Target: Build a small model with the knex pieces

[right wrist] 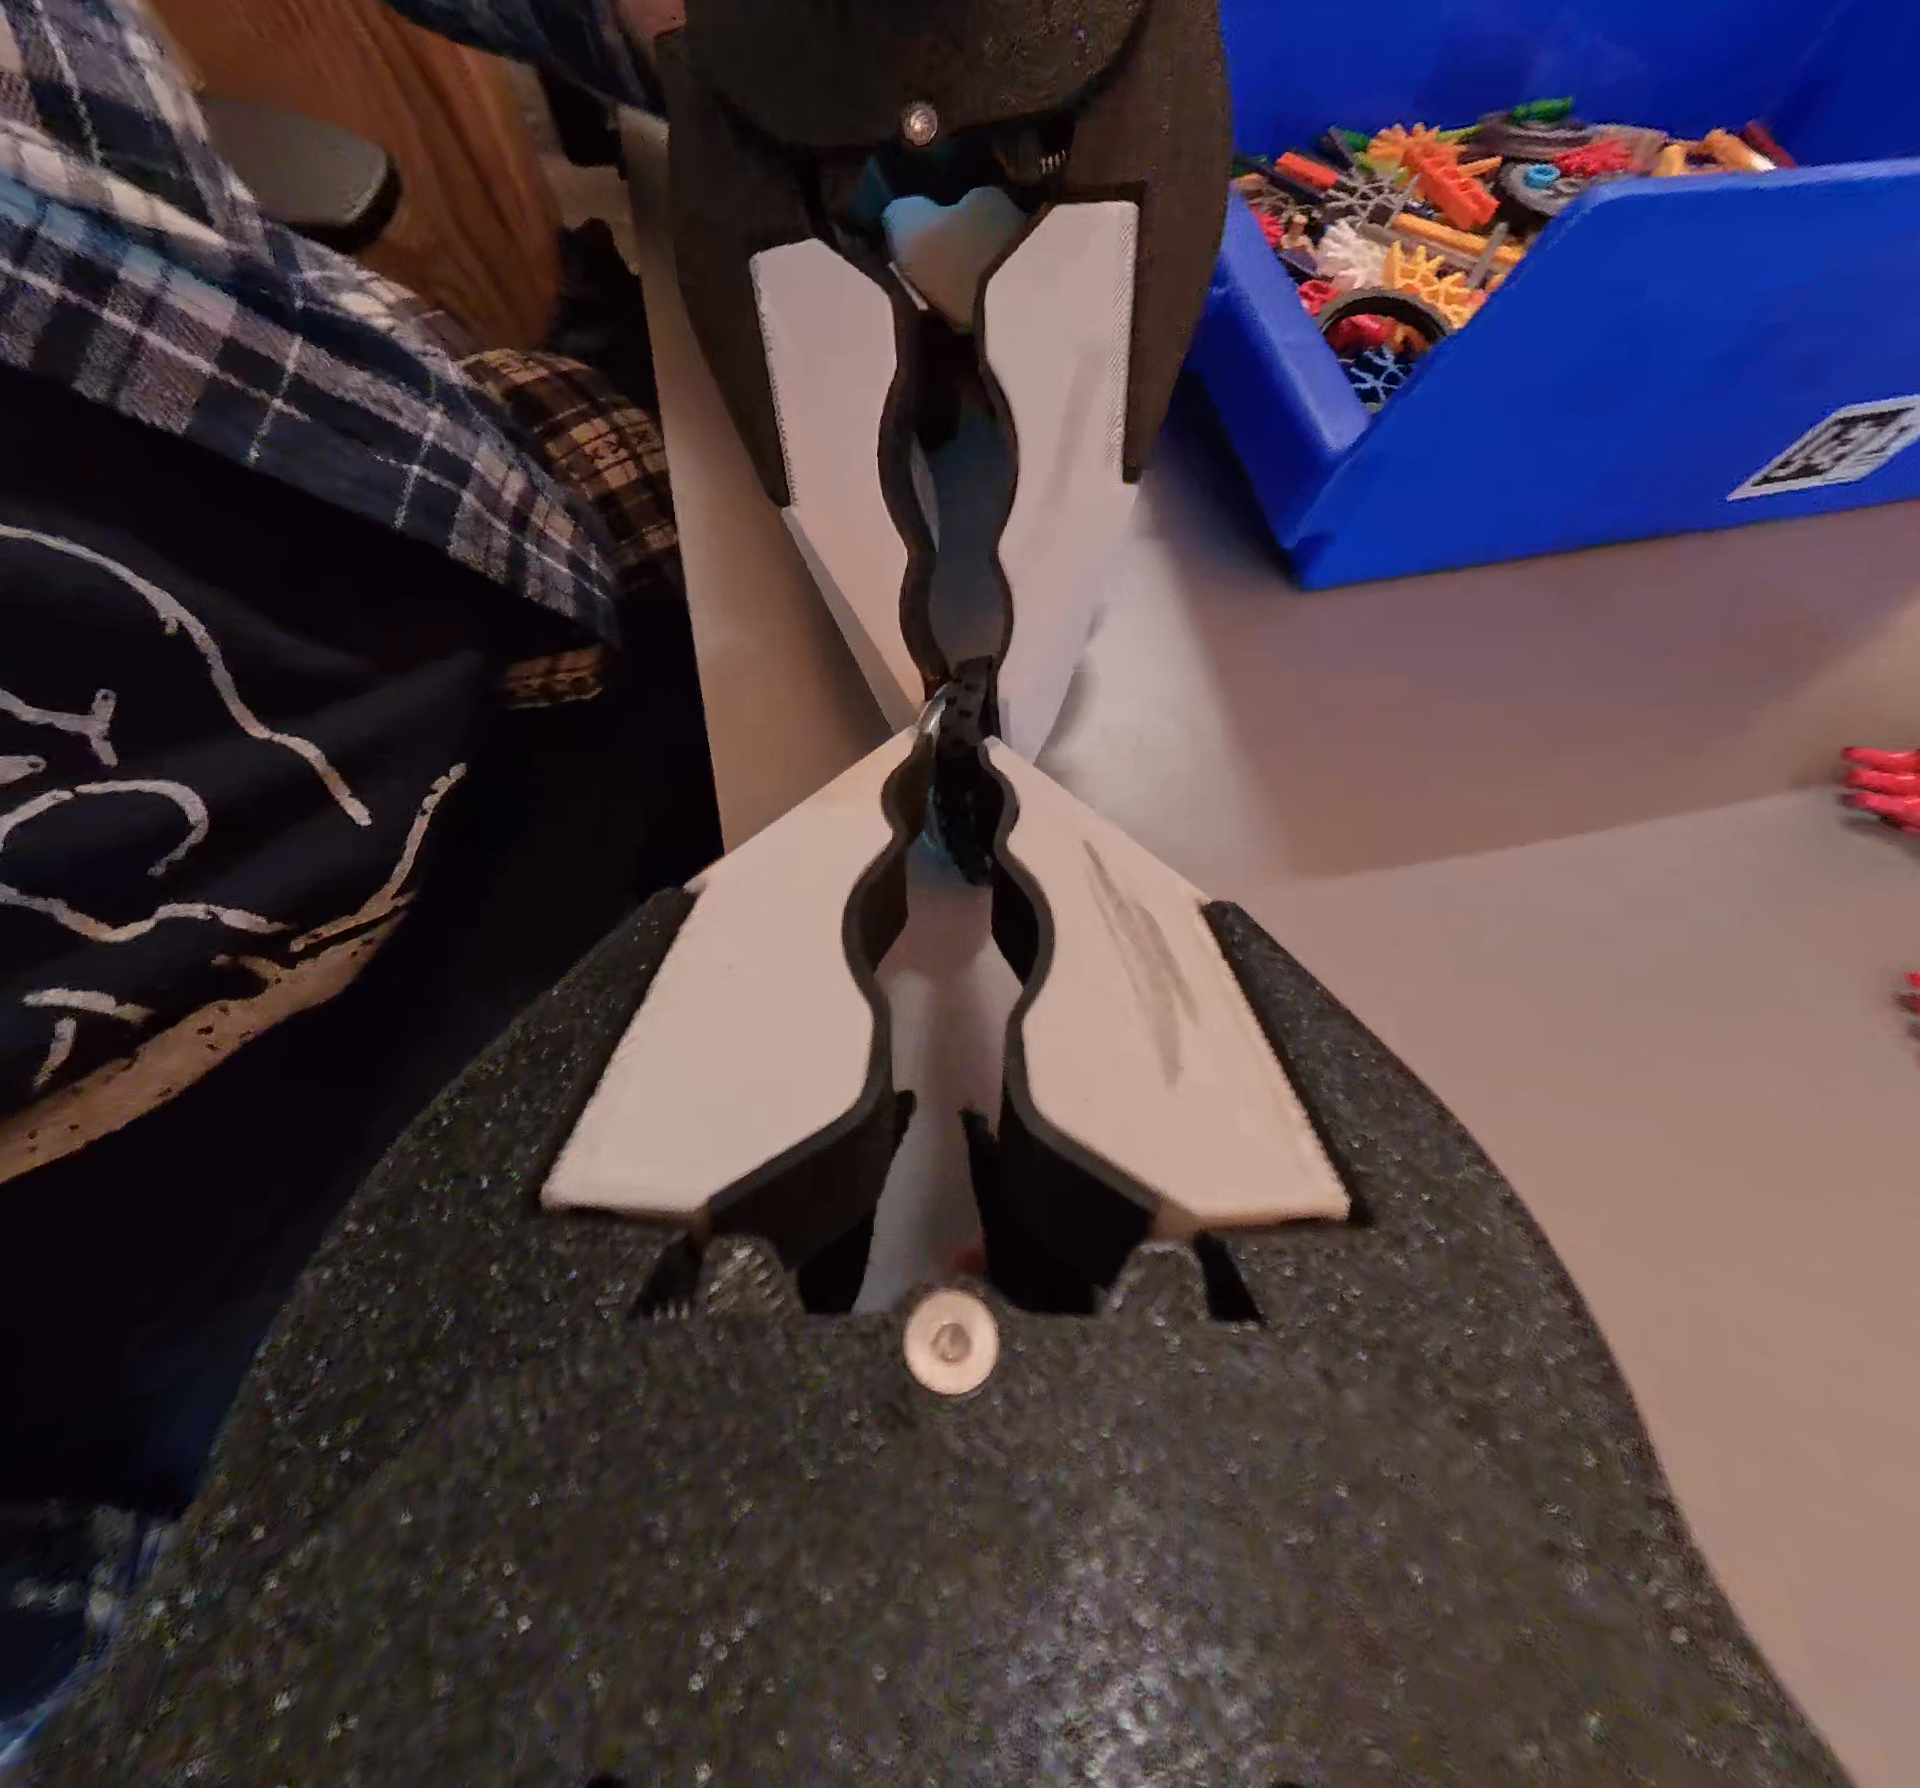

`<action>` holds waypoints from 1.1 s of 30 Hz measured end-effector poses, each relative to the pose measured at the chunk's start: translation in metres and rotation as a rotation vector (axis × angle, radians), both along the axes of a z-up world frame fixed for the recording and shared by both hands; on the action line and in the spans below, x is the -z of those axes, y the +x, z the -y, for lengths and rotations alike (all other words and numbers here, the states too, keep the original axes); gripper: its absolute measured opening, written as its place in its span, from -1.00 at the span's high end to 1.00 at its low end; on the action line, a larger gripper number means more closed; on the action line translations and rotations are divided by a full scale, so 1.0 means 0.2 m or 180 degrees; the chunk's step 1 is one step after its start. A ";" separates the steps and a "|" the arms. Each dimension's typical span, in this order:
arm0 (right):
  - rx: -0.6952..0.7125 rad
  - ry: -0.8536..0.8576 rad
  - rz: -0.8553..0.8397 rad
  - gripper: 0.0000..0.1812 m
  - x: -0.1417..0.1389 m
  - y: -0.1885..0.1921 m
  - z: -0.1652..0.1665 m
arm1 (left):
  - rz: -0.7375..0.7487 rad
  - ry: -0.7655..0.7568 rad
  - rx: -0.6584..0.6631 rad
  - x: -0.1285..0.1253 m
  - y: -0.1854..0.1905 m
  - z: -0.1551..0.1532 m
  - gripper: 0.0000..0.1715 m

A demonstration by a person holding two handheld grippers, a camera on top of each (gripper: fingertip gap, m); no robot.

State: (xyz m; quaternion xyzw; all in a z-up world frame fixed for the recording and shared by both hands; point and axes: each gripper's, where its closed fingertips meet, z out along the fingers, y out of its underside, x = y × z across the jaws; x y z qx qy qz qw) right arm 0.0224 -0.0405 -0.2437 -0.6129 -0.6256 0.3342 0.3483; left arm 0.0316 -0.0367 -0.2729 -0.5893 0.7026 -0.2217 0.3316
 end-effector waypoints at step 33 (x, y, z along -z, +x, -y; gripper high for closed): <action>0.0222 0.1245 0.0220 0.93 -0.08 -0.01 -0.07 | 0.0362 -0.0615 -0.0395 -0.10 0.01 -0.05 0.91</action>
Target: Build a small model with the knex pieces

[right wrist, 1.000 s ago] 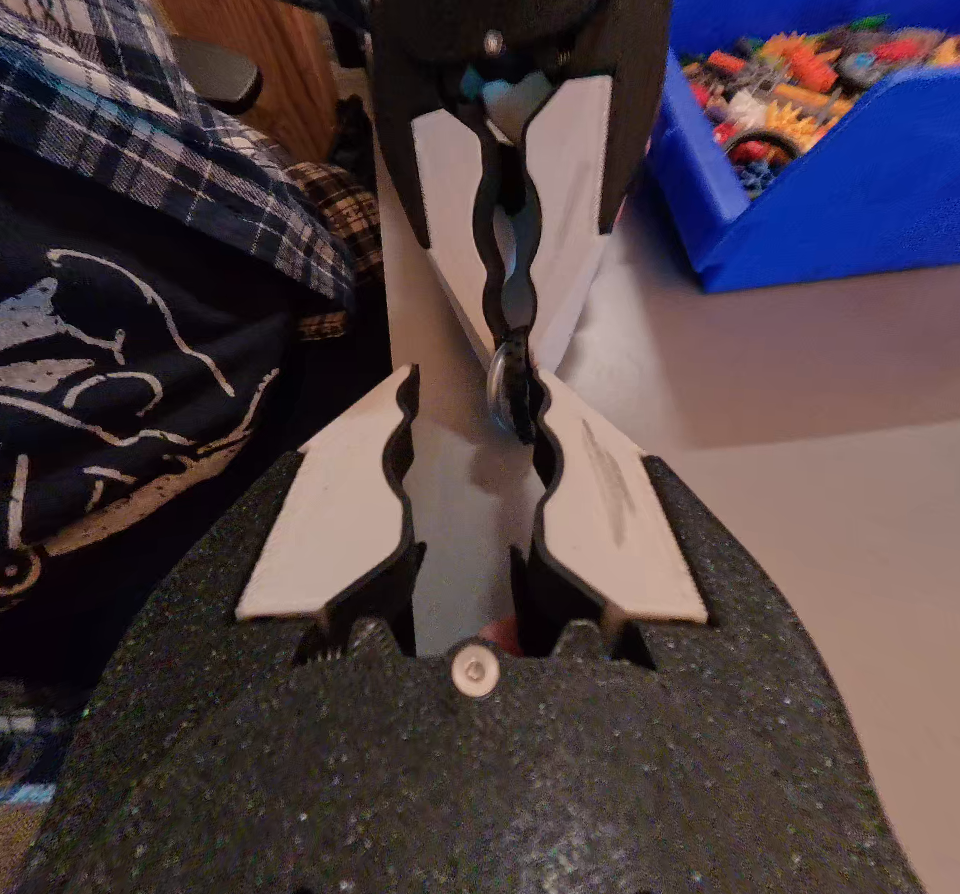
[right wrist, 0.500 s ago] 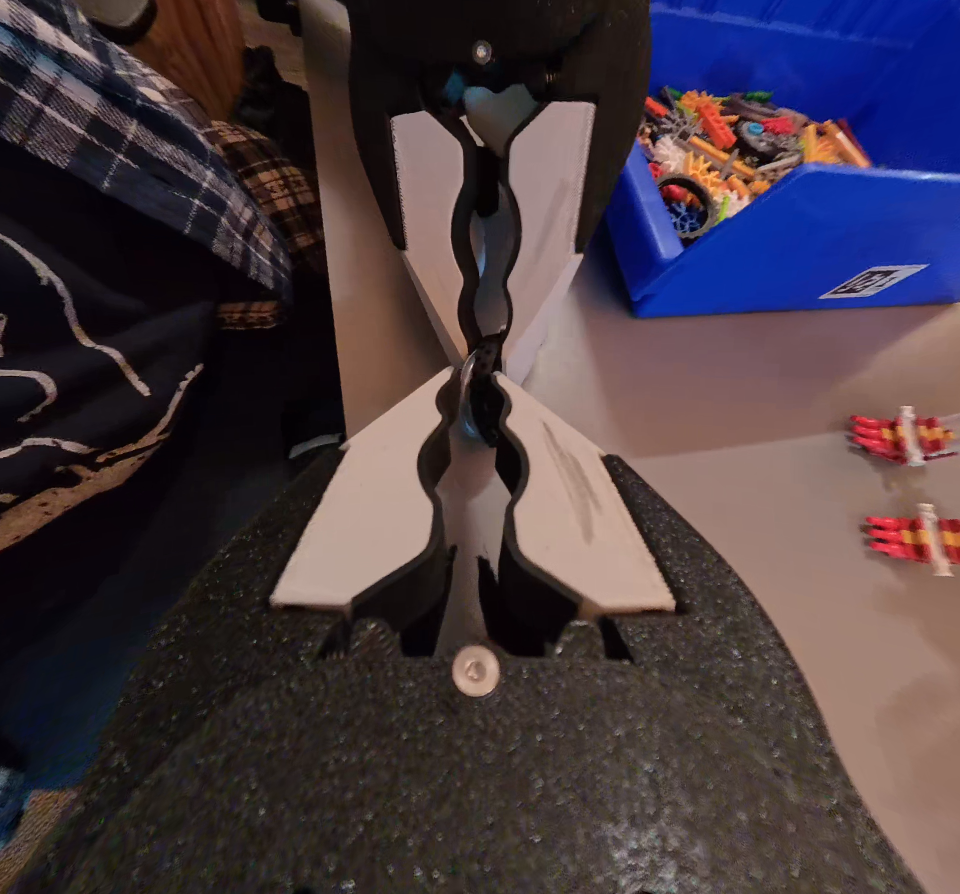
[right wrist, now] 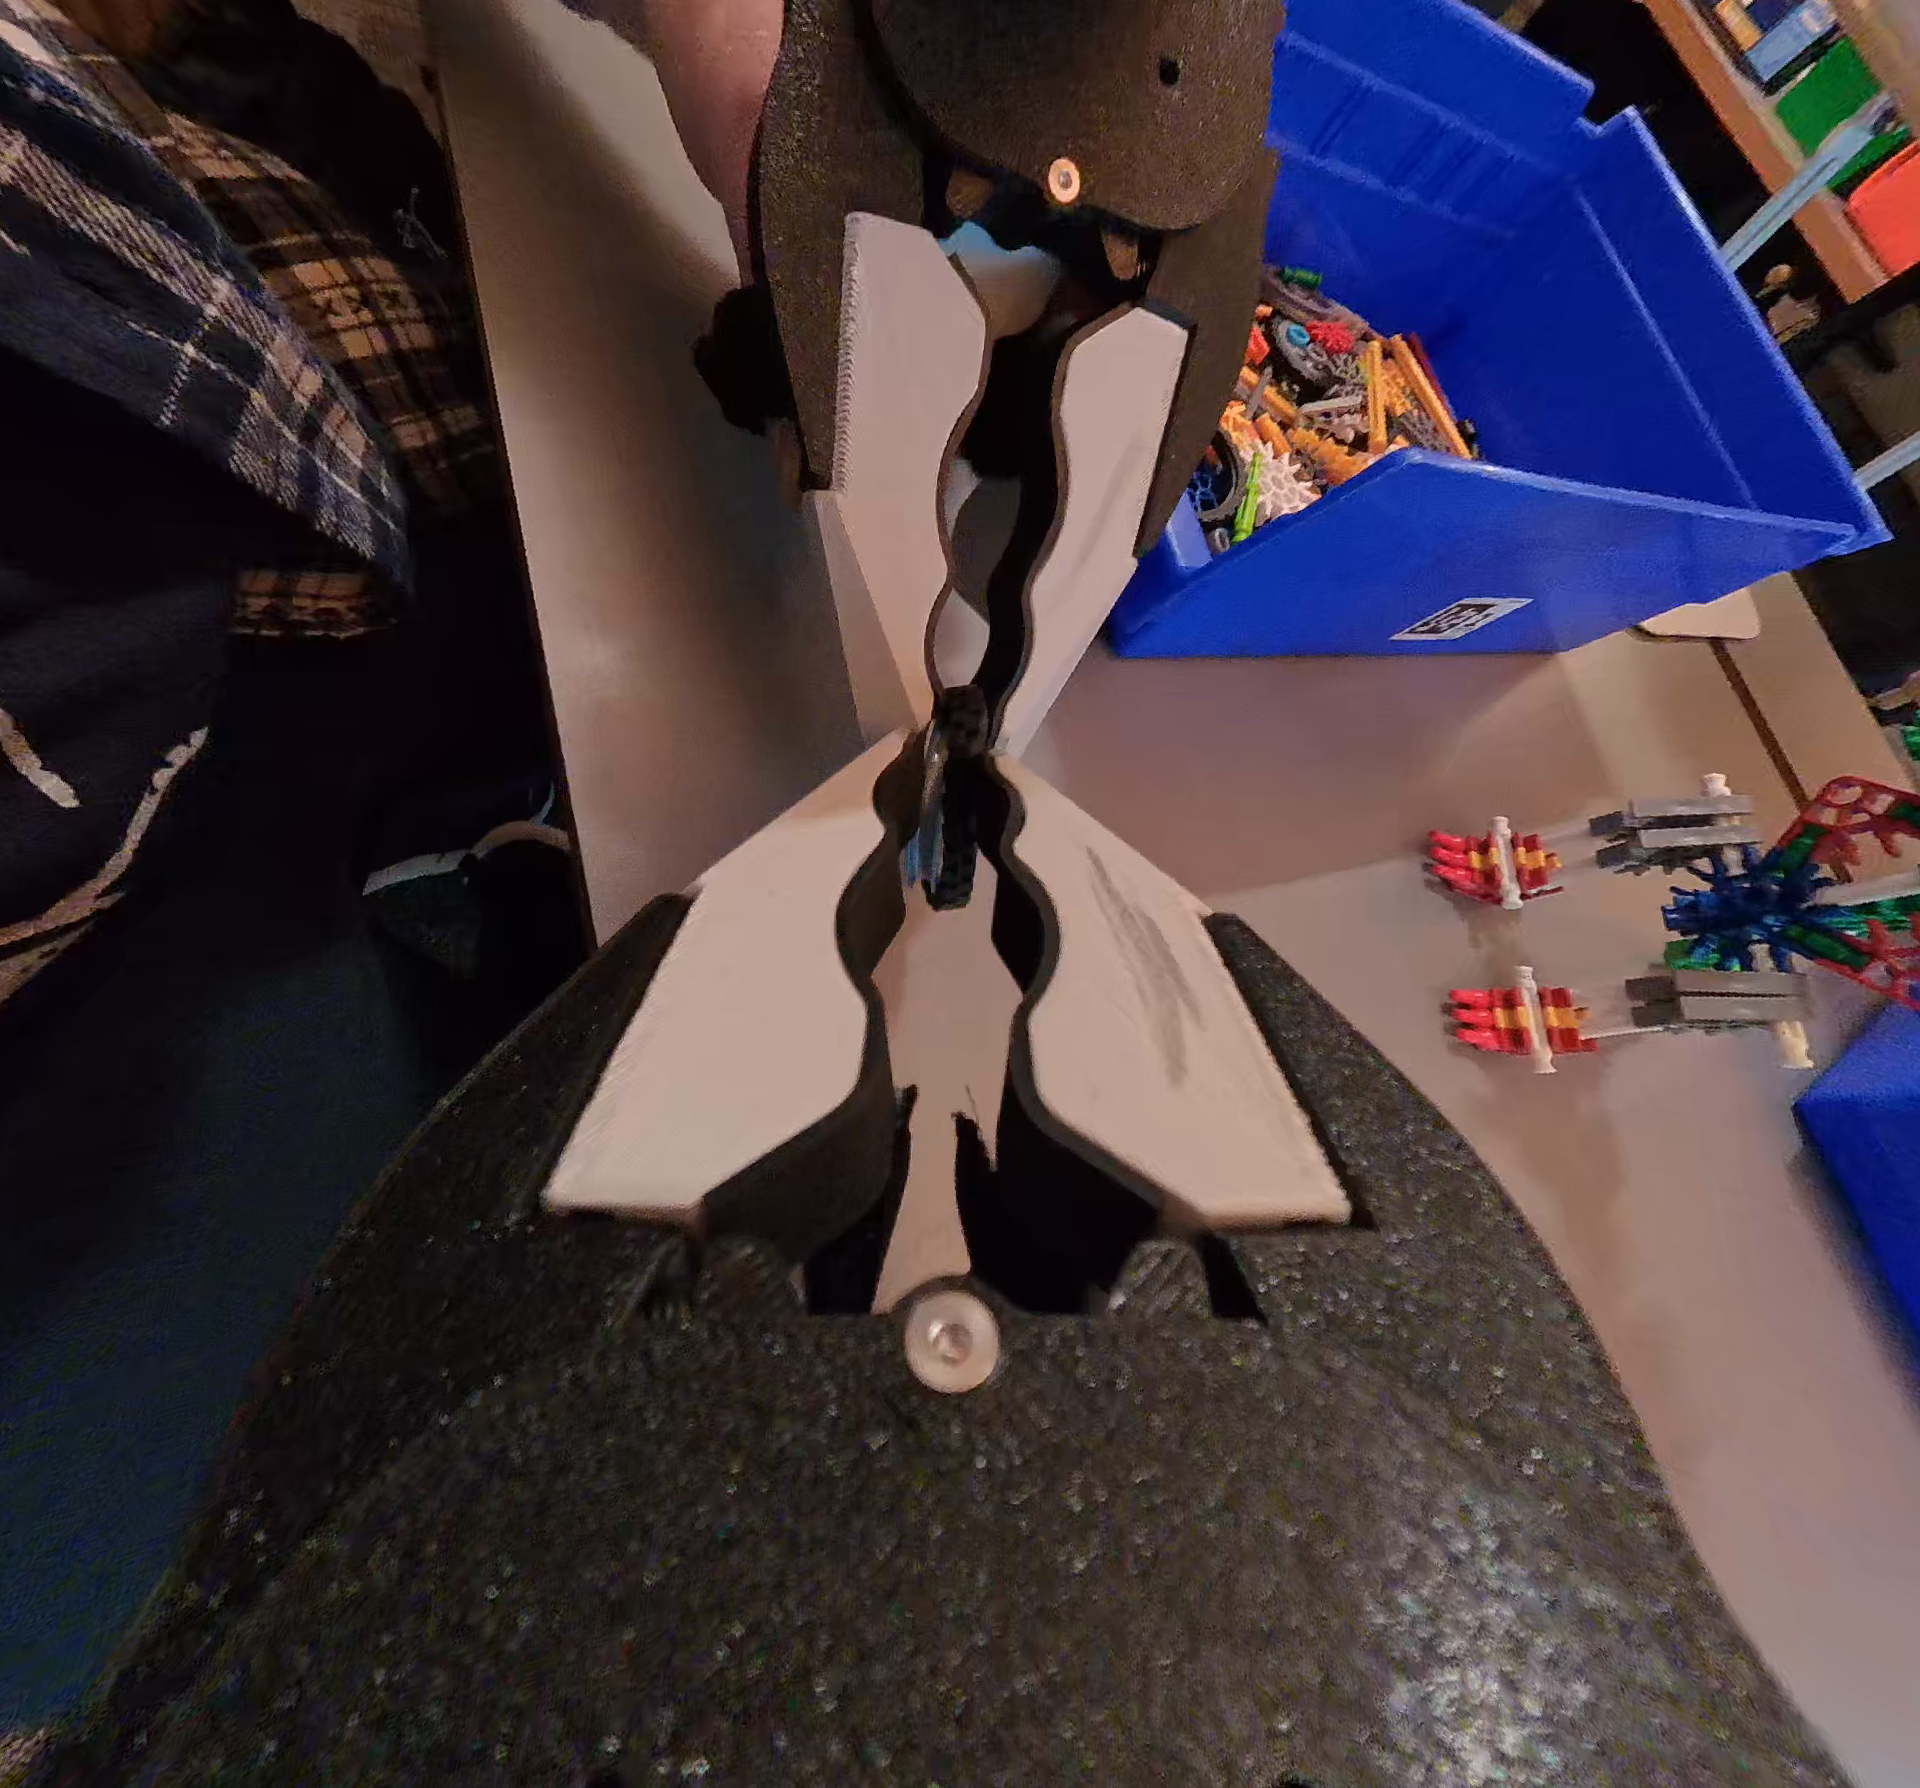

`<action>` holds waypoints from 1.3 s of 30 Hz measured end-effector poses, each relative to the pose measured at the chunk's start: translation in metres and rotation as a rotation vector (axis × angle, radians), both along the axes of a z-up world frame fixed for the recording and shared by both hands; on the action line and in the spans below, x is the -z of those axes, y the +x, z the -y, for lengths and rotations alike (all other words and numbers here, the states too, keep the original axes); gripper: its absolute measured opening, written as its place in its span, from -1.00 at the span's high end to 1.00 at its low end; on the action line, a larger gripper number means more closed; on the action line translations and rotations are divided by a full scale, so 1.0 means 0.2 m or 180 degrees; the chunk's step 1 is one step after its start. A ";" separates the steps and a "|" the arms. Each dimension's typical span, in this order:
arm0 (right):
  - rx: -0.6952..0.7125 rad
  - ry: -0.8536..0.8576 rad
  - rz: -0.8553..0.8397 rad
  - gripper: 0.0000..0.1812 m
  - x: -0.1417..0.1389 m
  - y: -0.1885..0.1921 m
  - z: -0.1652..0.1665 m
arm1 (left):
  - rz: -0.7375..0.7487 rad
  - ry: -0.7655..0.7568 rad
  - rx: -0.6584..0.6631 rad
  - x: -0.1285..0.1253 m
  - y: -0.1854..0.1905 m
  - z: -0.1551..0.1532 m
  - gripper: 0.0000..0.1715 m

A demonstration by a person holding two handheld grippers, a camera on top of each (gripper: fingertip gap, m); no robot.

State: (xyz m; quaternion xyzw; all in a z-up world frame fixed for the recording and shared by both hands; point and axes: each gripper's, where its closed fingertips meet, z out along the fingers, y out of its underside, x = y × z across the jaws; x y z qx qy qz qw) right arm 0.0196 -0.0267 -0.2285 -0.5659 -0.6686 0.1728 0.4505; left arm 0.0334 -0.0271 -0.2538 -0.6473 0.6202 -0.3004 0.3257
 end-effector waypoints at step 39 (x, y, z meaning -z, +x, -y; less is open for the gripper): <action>-0.0863 -0.1040 0.0291 0.84 0.14 0.03 0.17 | -0.0424 0.1610 0.1096 0.06 -0.01 0.14 0.96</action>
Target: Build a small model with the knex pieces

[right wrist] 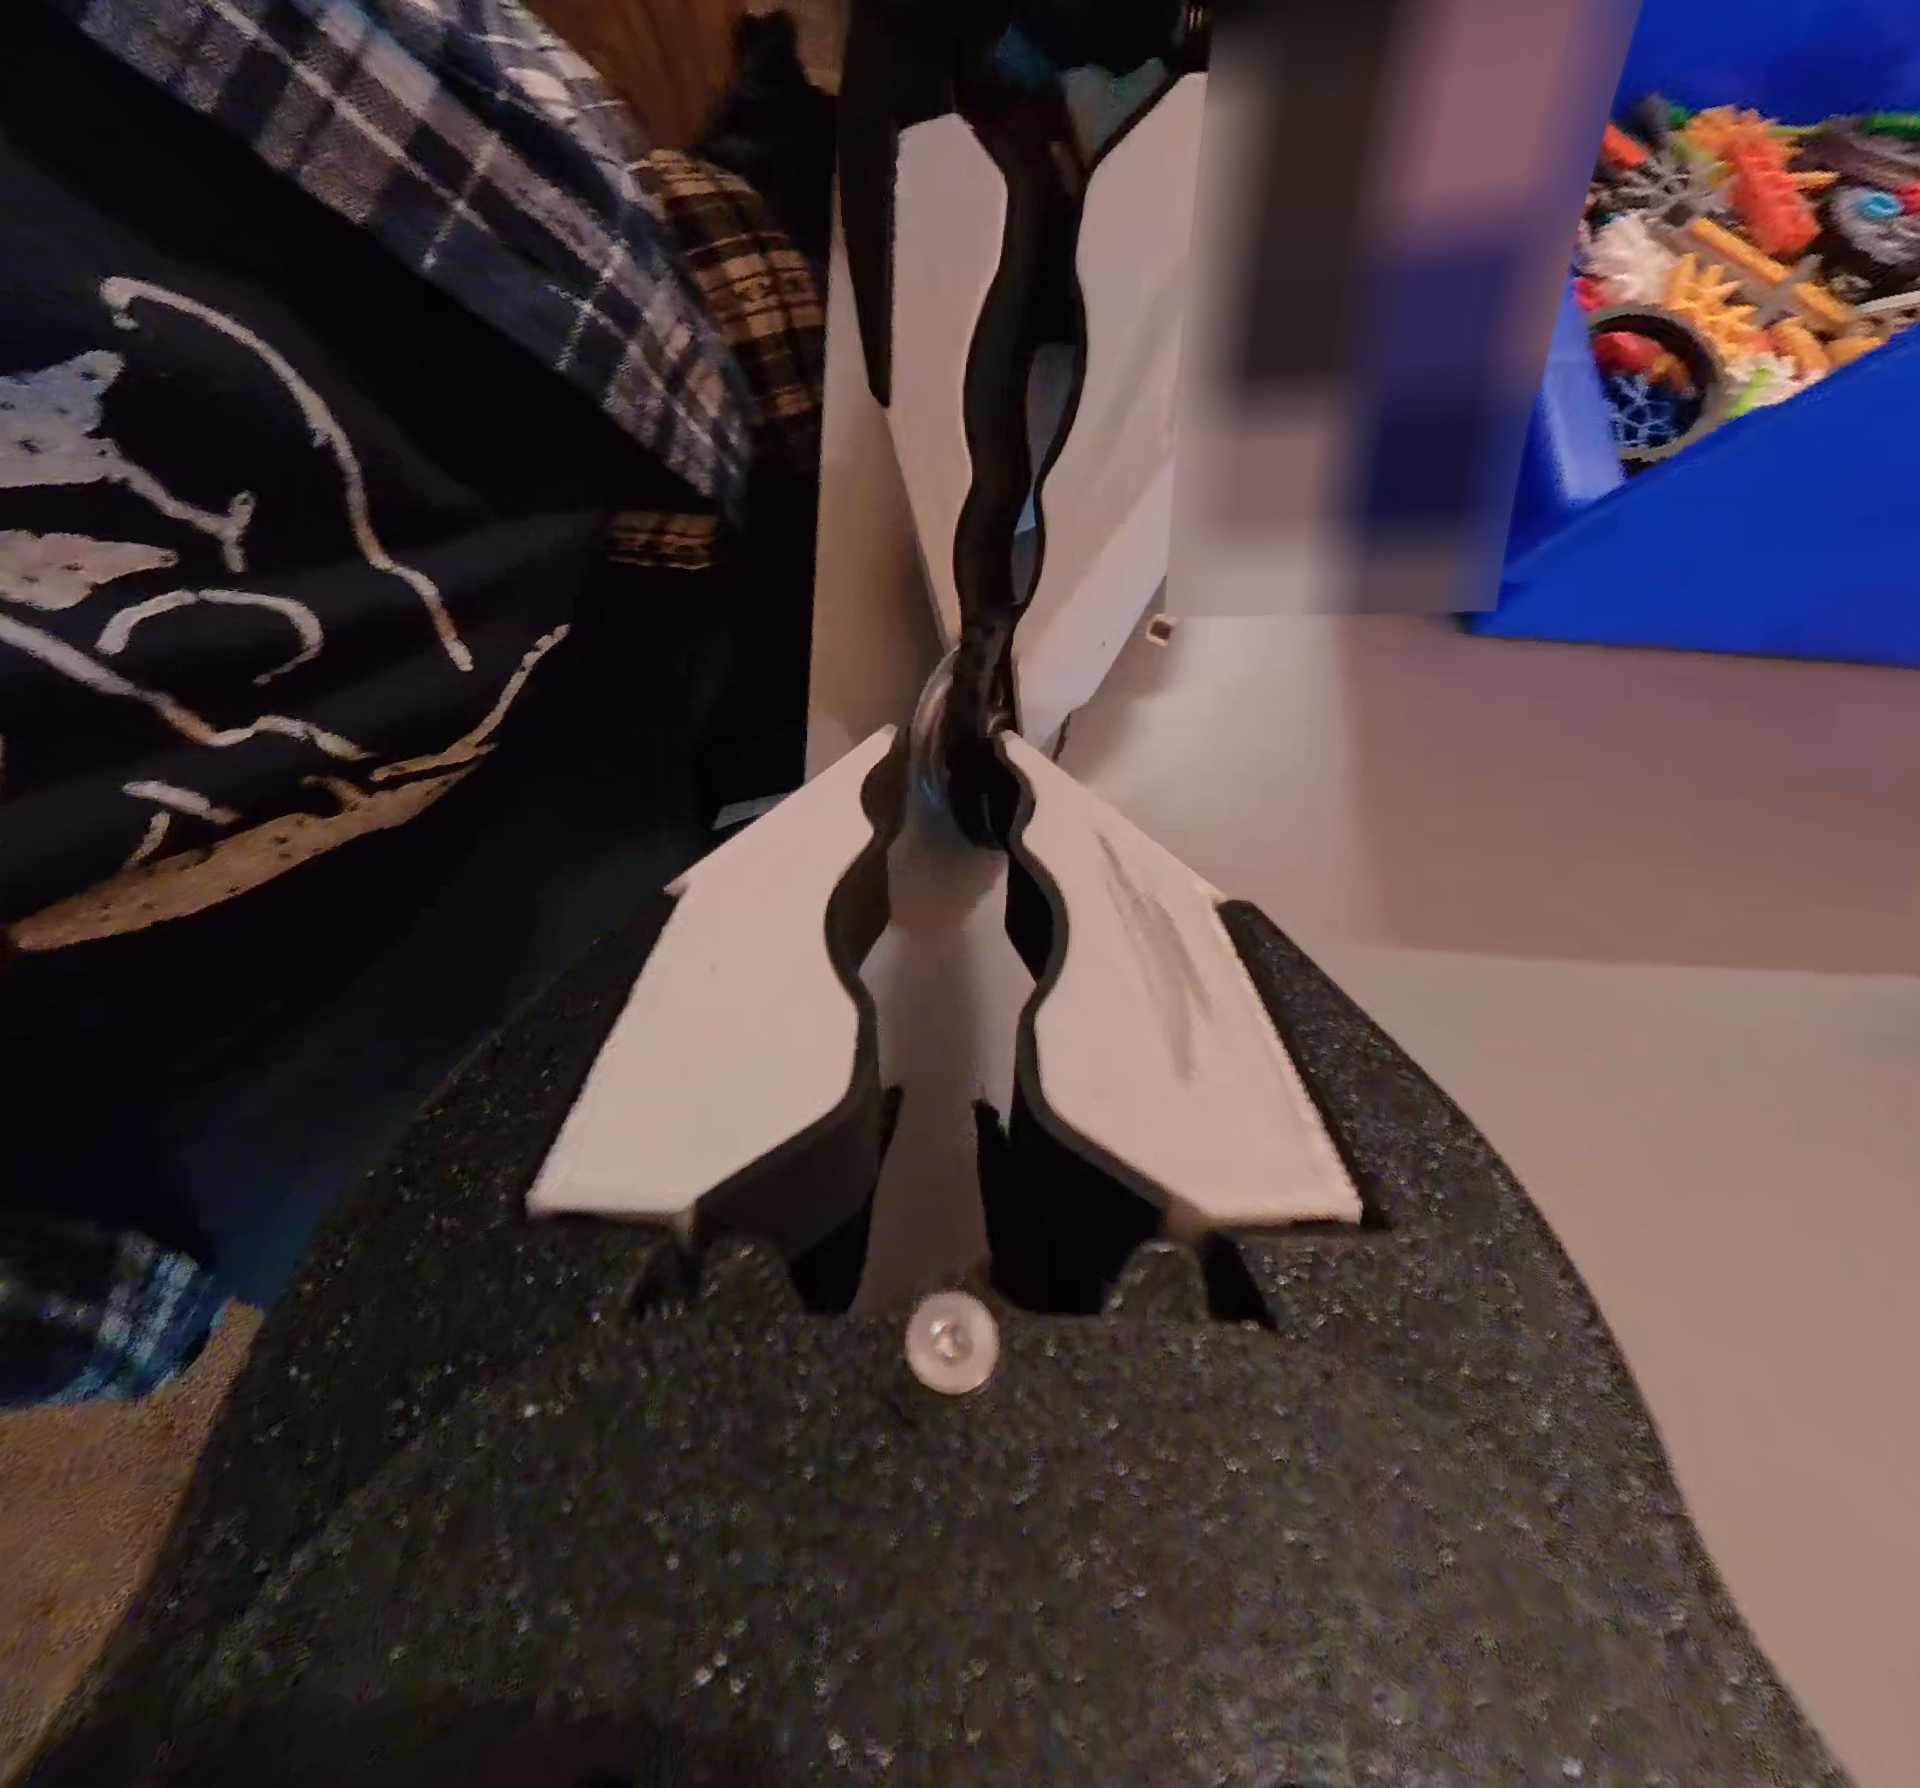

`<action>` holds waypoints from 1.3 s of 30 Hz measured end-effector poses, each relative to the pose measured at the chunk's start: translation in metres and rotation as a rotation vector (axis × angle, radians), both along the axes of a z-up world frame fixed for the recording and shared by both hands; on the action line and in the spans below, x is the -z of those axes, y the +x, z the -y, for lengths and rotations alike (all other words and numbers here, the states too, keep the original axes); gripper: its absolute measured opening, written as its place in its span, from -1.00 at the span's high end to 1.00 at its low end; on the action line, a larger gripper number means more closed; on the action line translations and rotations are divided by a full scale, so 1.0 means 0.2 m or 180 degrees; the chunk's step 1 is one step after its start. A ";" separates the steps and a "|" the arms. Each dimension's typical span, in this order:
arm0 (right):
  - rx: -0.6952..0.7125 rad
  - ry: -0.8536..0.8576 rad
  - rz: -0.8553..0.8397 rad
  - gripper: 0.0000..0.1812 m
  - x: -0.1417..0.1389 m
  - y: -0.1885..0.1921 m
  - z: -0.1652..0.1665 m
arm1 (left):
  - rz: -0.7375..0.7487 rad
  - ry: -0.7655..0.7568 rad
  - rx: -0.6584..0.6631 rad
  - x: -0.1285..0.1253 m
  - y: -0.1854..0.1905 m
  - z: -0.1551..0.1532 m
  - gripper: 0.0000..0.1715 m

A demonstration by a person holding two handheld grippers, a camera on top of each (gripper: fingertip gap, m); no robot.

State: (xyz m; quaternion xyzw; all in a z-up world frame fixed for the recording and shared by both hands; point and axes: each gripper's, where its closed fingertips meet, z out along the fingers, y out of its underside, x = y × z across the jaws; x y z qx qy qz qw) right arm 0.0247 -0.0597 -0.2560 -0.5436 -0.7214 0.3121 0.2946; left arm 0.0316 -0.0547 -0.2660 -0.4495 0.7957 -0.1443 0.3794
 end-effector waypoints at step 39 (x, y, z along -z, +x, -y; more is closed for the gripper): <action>0.0790 0.0815 -0.0152 0.99 -0.05 -0.02 -0.14 | 0.0339 -0.1195 -0.1184 -0.01 -0.03 -0.16 0.92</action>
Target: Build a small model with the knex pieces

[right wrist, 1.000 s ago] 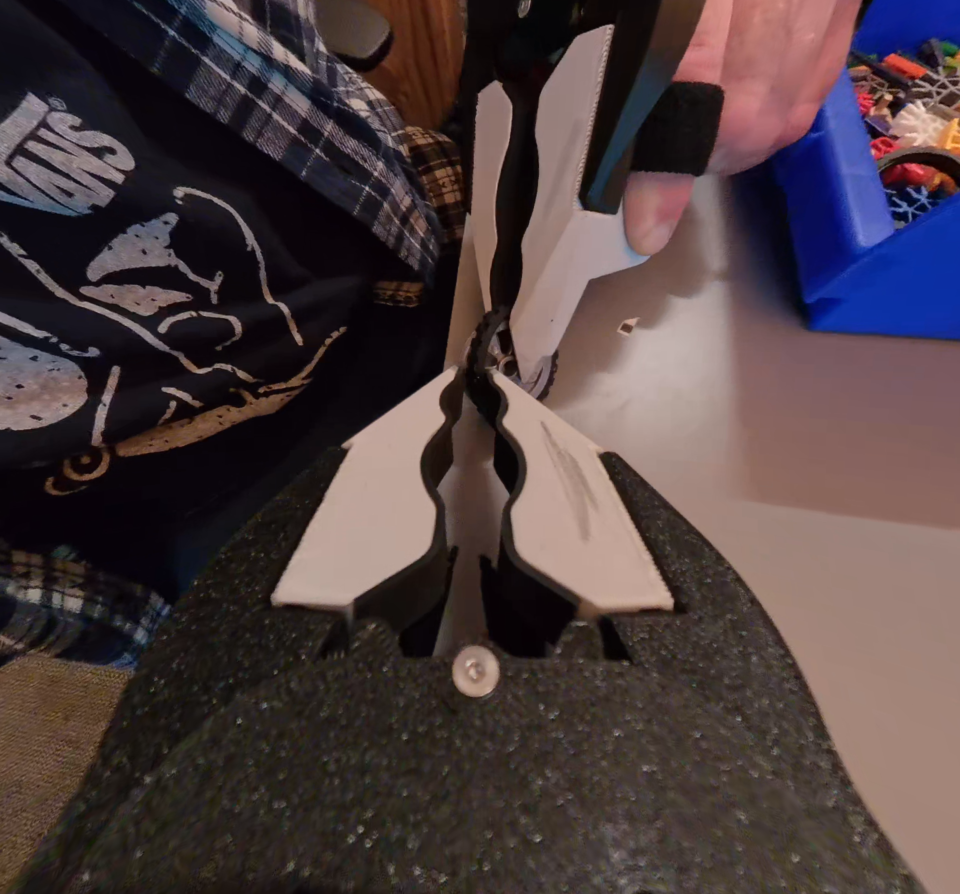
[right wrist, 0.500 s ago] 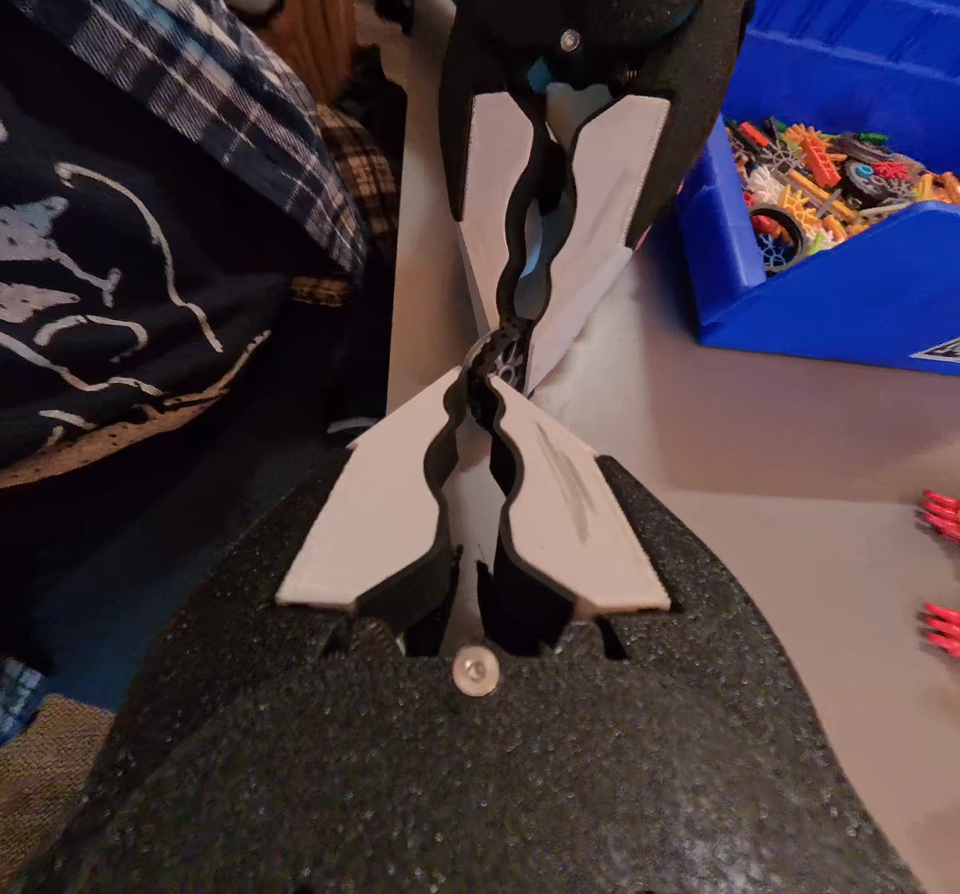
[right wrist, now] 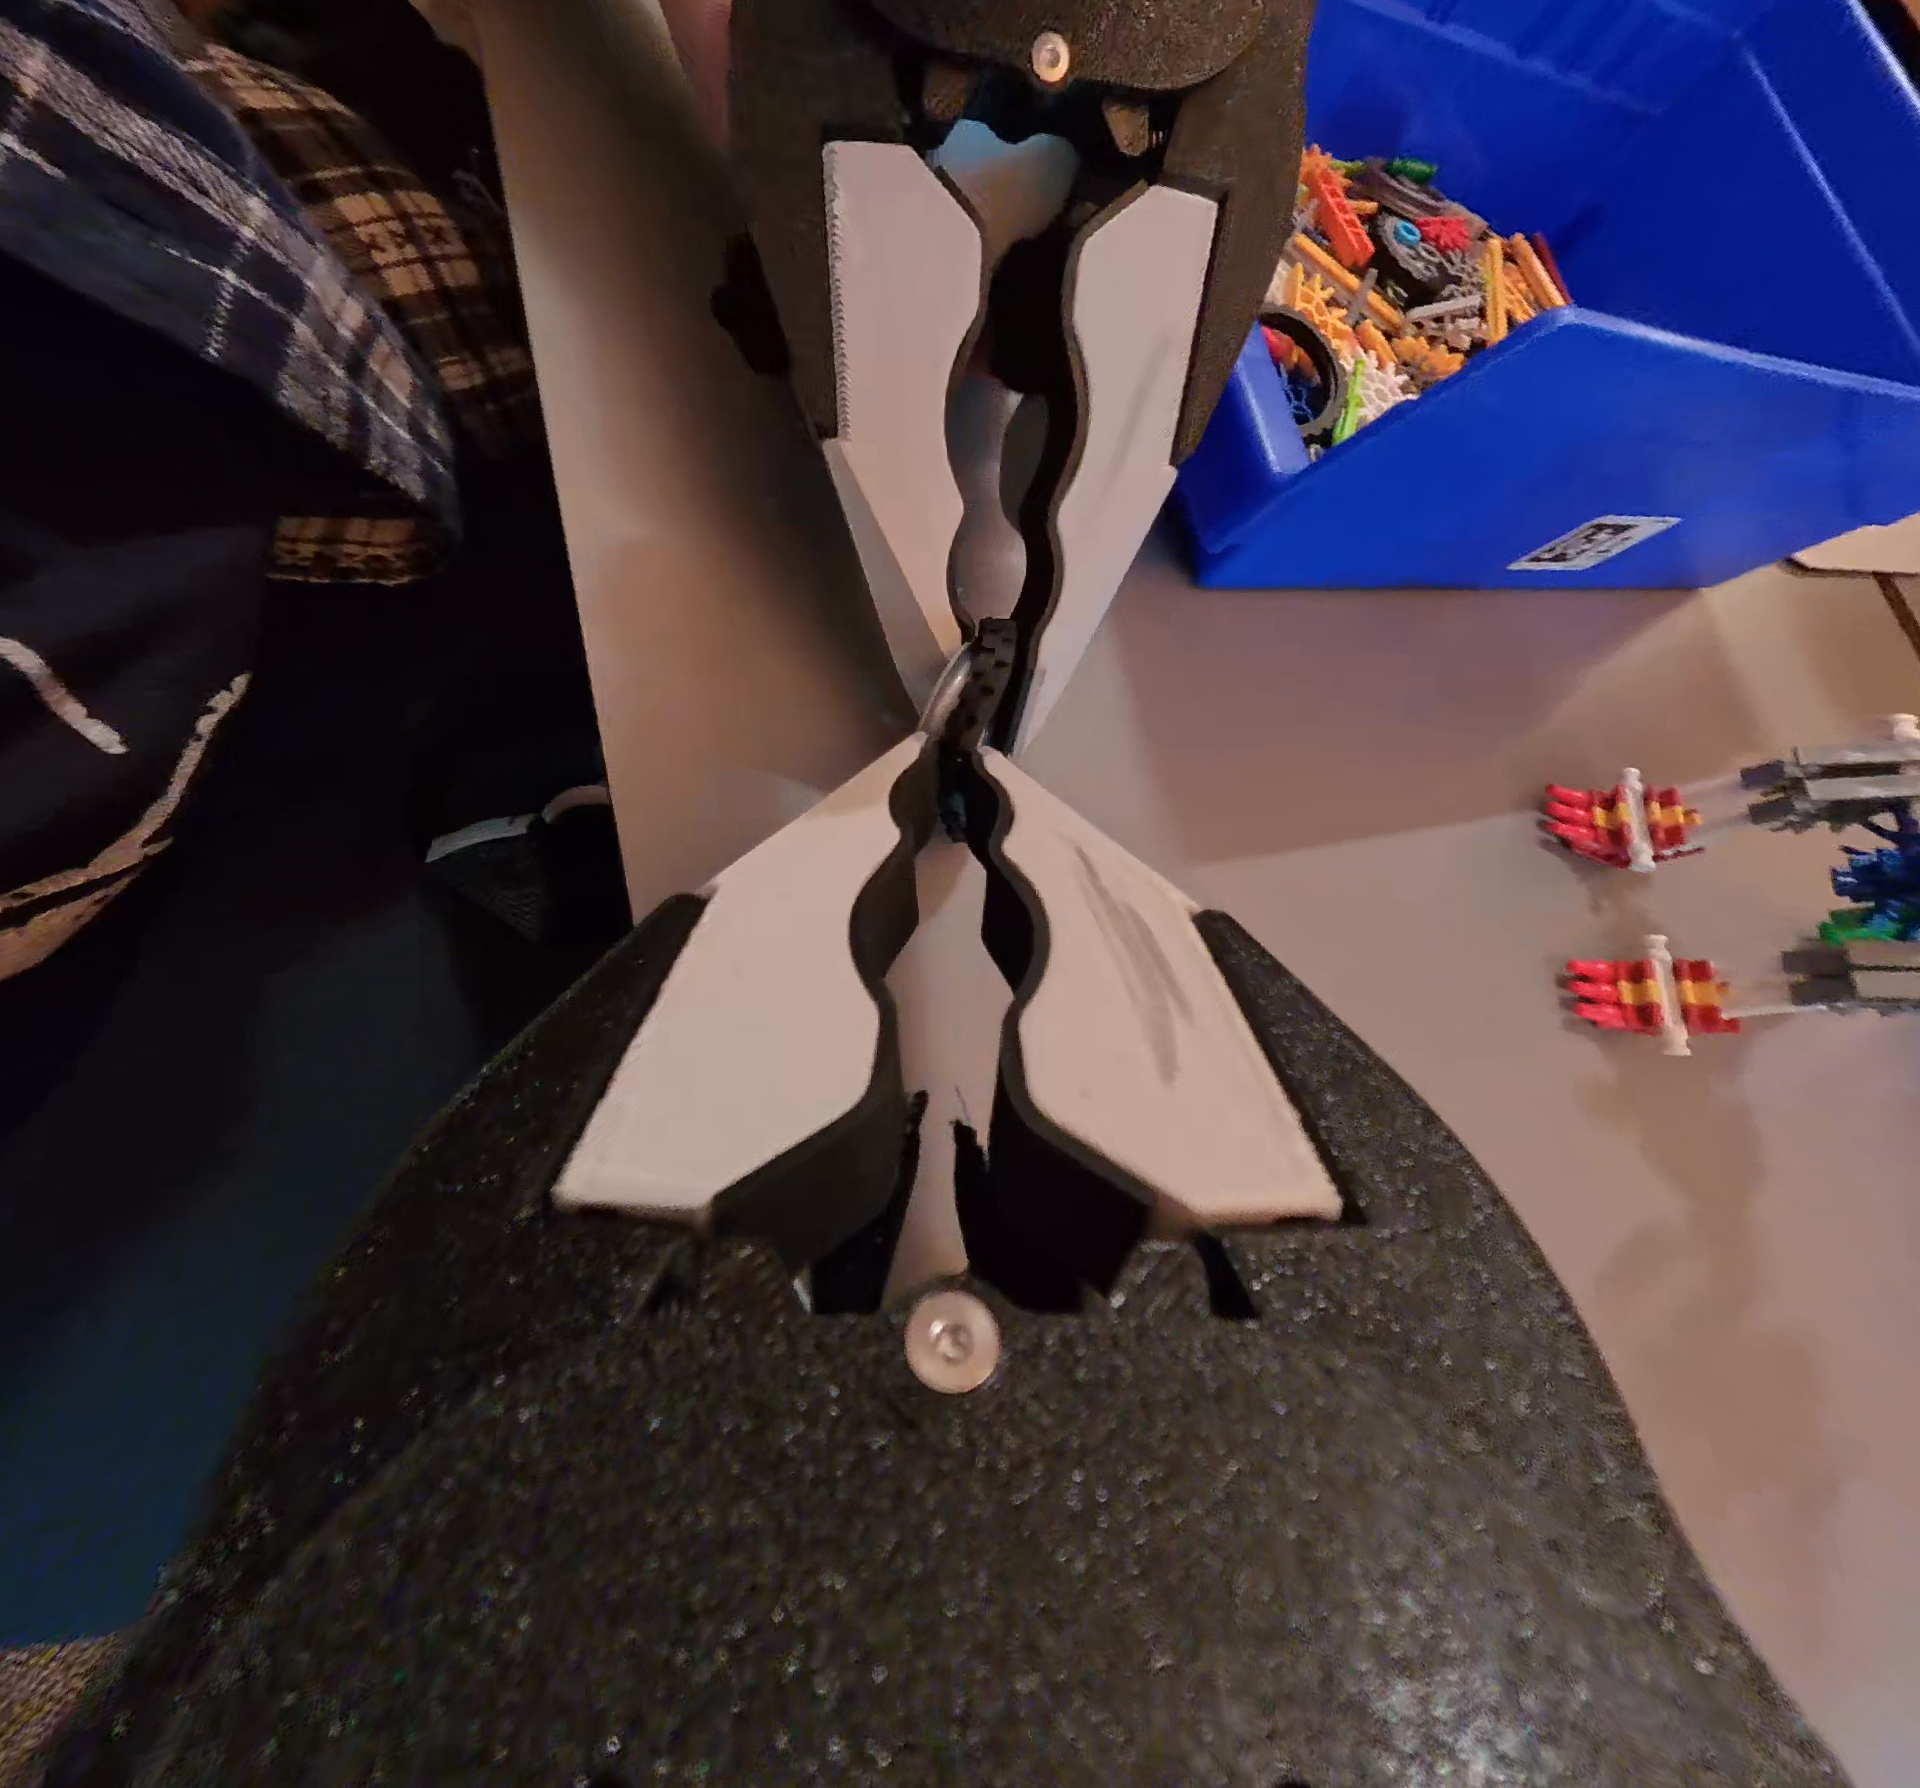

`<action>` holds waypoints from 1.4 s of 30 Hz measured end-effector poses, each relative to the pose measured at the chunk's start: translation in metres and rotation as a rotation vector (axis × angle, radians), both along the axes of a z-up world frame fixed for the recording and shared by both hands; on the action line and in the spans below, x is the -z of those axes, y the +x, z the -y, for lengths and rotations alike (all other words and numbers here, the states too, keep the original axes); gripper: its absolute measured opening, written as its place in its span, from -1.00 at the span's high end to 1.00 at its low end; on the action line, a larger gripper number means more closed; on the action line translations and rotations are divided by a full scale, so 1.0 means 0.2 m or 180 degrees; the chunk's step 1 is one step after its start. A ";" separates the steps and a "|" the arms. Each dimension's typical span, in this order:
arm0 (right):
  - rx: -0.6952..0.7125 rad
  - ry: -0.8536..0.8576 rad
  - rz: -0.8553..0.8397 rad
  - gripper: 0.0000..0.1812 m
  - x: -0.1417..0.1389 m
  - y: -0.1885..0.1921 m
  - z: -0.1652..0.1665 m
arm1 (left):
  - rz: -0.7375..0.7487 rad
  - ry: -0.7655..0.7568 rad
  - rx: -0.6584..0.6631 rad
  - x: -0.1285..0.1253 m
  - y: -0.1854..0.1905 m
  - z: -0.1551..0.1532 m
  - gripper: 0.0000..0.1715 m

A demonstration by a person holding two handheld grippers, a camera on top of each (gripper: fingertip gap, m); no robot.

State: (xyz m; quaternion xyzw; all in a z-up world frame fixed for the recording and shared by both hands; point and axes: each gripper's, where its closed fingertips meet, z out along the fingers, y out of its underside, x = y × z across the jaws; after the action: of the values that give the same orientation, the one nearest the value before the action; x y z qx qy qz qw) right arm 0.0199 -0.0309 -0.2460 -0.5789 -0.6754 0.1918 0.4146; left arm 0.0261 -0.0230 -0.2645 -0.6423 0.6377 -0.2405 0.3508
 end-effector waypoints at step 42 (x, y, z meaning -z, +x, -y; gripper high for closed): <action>-0.0358 -0.0840 -0.0470 0.98 -0.04 -0.03 0.03 | -0.0420 0.1005 0.0632 -0.02 -0.02 0.05 0.82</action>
State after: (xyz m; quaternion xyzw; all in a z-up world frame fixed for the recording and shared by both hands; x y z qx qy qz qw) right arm 0.0141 -0.0374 -0.2382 -0.5739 -0.6434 0.3438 0.3720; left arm 0.0227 -0.0330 -0.2603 -0.5276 0.7492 -0.1284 0.3791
